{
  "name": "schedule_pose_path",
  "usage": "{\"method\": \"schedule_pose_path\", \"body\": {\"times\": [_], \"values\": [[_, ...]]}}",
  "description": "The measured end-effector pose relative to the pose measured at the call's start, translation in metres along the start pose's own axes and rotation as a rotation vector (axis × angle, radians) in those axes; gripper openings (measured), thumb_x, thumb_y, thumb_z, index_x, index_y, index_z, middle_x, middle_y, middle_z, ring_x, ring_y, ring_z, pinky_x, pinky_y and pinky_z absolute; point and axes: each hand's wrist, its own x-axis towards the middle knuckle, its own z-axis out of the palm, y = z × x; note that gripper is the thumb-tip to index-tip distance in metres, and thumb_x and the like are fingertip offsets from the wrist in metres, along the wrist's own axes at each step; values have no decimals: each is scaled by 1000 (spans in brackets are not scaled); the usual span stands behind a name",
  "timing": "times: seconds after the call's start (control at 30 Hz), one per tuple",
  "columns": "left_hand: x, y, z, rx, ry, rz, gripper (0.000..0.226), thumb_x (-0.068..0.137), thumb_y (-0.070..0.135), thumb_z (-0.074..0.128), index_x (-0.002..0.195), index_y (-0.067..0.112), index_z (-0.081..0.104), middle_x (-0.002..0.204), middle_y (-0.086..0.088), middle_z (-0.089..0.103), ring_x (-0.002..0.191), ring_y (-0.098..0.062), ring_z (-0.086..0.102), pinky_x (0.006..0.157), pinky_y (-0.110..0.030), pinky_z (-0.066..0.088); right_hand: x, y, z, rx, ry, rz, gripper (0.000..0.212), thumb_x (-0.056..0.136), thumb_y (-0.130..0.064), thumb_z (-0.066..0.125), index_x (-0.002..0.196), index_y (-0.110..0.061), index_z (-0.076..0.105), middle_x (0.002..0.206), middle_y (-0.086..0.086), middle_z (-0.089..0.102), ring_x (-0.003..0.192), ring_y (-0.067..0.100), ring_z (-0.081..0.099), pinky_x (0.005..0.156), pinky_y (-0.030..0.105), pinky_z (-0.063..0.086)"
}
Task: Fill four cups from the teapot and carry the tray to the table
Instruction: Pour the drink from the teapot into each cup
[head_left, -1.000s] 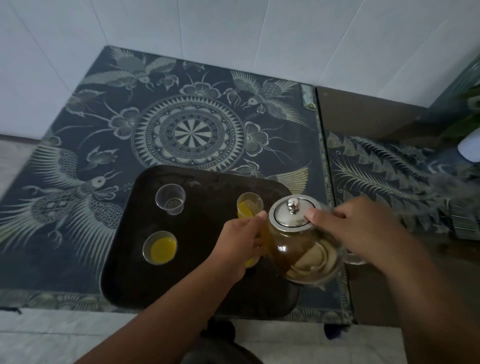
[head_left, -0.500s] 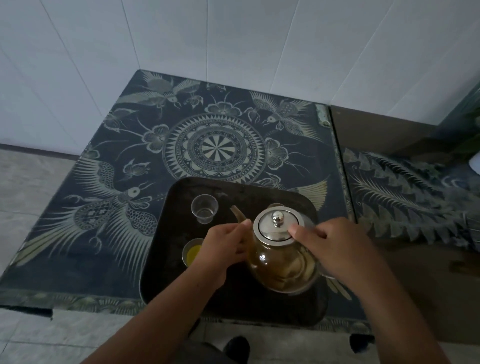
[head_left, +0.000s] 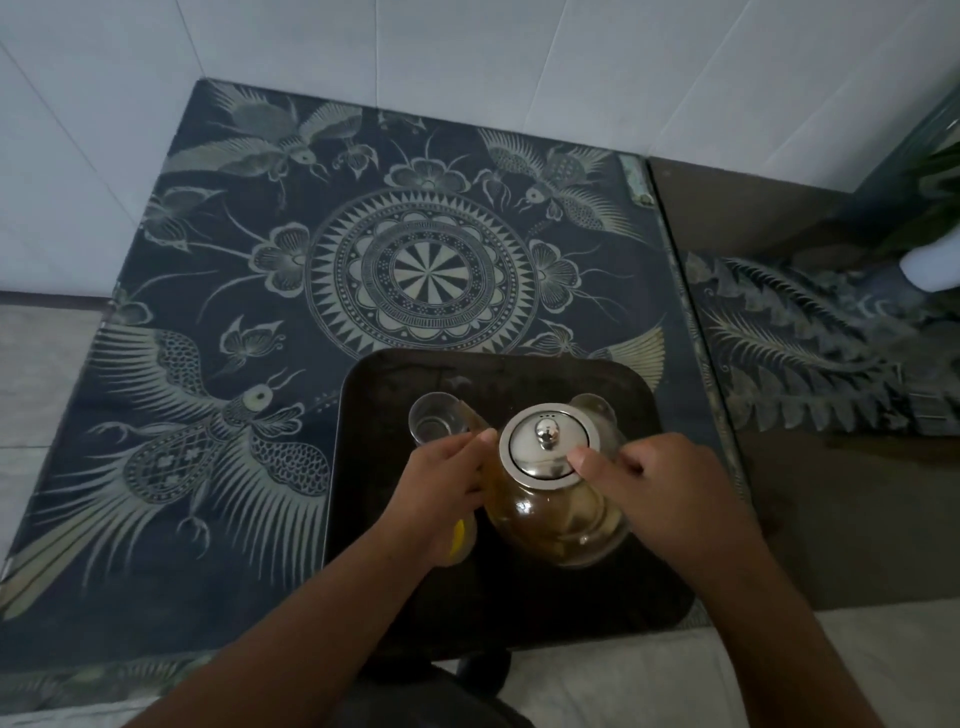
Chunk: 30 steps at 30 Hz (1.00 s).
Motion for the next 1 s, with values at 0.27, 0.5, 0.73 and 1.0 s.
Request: {"method": "schedule_pose_path", "body": {"times": [0.27,0.5,0.73,1.0], "values": [[16,0,-4,-42,-54,-105,25,103,22,58,109,3,74,101,-16,79,90,-25,76,81,-36,59,10,-11,0,-70,-10,72,63,79,-60,64,45,-16,35,41,-2,33,39,9,33,47,29,31],[20,-6,-7,-110,-87,-175,28,103,21,58,114,1,73,109,-21,77,91,-28,74,80,-36,61,16,-21,-4,-107,-53,82,62,82,-58,65,46,-17,35,42,-3,33,43,13,36,50,31,32],[20,-9,-6,-127,-100,-204,26,103,20,57,111,3,75,109,-21,77,95,-31,73,89,-41,58,21,-26,-6,-151,-89,93,61,83,-58,64,47,-17,36,41,-4,32,41,10,34,48,26,31],[24,-13,-11,-152,-120,-227,28,103,21,57,114,1,74,113,-23,75,99,-33,72,97,-47,57,25,-27,-6,-166,-146,112,58,82,-61,61,51,-15,45,45,-2,39,44,12,39,52,31,37]]}}
